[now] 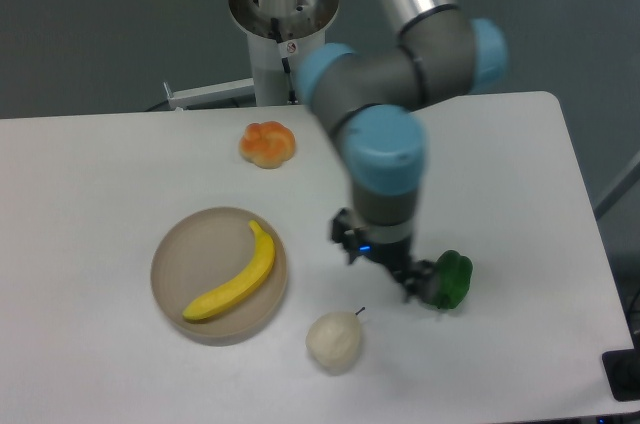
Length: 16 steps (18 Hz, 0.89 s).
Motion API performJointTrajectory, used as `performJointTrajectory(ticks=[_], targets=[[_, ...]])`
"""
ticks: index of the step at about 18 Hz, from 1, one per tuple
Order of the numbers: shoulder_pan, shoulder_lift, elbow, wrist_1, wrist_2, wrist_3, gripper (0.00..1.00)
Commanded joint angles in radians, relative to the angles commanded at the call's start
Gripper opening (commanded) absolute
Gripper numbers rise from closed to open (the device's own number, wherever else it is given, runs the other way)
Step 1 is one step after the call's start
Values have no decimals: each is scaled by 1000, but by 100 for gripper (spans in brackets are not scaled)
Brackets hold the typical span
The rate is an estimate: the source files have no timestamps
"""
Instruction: Place bananas on a plate
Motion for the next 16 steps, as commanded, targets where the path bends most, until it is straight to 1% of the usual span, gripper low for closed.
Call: performJointTrajectory(ticks=[1,3,5,6,10,16], targets=[[11,-9,8,0,-2,26,100],[26,-20,14,-8,-8,123,100],[39,-31,12,-38,-5,161,100],[51,-35,5,-38,-3,178,100],[60,-37,2,-37,-12,192,100],[60,-42,14,-40,-14,194,100]])
